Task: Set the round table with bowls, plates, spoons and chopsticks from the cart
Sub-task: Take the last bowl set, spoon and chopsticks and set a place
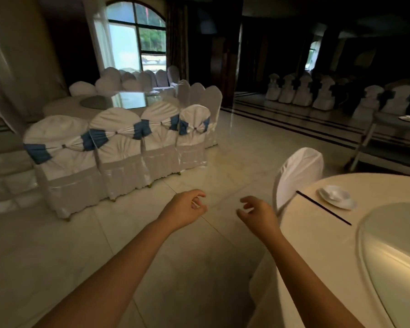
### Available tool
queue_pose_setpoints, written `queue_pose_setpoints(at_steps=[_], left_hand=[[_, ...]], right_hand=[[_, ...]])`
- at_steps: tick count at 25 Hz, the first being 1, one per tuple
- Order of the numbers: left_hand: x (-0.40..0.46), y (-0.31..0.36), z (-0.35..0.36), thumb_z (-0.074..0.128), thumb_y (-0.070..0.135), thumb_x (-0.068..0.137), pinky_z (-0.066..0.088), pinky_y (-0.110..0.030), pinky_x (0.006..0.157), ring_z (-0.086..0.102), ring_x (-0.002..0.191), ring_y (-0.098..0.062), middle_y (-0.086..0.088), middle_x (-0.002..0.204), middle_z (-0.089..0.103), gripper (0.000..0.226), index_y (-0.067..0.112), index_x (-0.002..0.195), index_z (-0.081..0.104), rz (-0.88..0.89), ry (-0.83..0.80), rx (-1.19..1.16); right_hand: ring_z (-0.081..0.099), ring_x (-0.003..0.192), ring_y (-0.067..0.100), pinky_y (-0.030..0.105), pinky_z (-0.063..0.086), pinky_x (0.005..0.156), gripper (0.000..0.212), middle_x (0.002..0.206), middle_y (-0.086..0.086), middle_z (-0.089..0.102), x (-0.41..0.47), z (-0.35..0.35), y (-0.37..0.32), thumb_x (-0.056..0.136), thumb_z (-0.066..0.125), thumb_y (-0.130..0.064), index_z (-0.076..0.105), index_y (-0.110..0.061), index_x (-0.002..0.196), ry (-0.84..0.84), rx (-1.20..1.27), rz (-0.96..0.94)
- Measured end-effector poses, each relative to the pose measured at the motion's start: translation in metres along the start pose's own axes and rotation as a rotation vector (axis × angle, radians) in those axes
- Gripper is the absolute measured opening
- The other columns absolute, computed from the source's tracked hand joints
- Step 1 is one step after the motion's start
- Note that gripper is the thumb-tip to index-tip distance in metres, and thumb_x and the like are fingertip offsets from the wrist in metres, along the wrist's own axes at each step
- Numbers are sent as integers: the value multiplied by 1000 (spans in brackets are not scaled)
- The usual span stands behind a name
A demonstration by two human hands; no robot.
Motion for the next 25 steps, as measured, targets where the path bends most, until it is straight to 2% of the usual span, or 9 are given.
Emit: queue_pose_setpoints(at_steps=[3, 7, 11, 15, 18, 21, 25], left_hand=[[88, -13, -18, 62, 32, 83, 52, -32, 86, 62, 90, -12, 1, 102, 65, 37, 25, 119, 59, 17, -9, 72], [198, -41, -36, 63, 35, 83, 52, -29, 84, 61, 89, -8, 6, 99, 63, 38, 27, 119, 58, 29, 16, 104], [308, -77, -24, 64, 35, 82, 47, -22, 84, 60, 97, -5, 7, 102, 65, 36, 27, 117, 60, 57, 11, 61], [441, -91, 4, 65, 31, 83, 47, -27, 94, 58, 106, -8, 3, 111, 65, 38, 24, 120, 59, 143, -76, 4], [550, -74, 19, 64, 27, 85, 48, -25, 90, 60, 100, -12, 2, 109, 62, 47, 24, 130, 51, 183, -194, -45], [655, -36, 43, 63, 25, 85, 45, -20, 83, 61, 94, -12, 2, 106, 62, 49, 25, 132, 48, 278, -228, -68], [761, 19, 129, 62, 27, 85, 42, -12, 78, 61, 93, -7, 6, 106, 62, 50, 29, 133, 47, 386, -373, -99]], right_hand=[[62, 91, 18, 25, 47, 74, 37, 113, 6, 64, 99, 12, -15, 84, 64, -26, 59, -18, 120, 10, 53, -8], [62, 93, 19, 27, 48, 76, 43, 116, 7, 61, 213, 28, -22, 84, 65, -26, 56, -19, 126, 10, 50, -9], [58, 85, 13, 25, 47, 72, 42, 115, 4, 62, 311, 51, 4, 84, 65, -27, 55, -21, 125, 41, 29, 32], [58, 86, 12, 25, 48, 74, 44, 116, 4, 61, 420, 63, 37, 85, 64, -27, 53, -21, 127, 92, 7, 101], [57, 86, 11, 26, 50, 78, 47, 116, 4, 60, 500, 43, 56, 86, 63, -27, 49, -22, 131, 157, -5, 165], [56, 87, 9, 22, 49, 77, 49, 115, 2, 58, 566, 4, 89, 86, 63, -27, 47, -24, 132, 241, -27, 230], [52, 90, 6, 18, 45, 76, 51, 119, 0, 55, 631, -52, 167, 86, 63, -28, 45, -26, 133, 338, -71, 347]])
Point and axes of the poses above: each hand's wrist, its own x-axis towards the middle knuckle, its own z-axis out of the palm, y = z × x, the point moved 6 cm from there along x, towards the middle knuckle
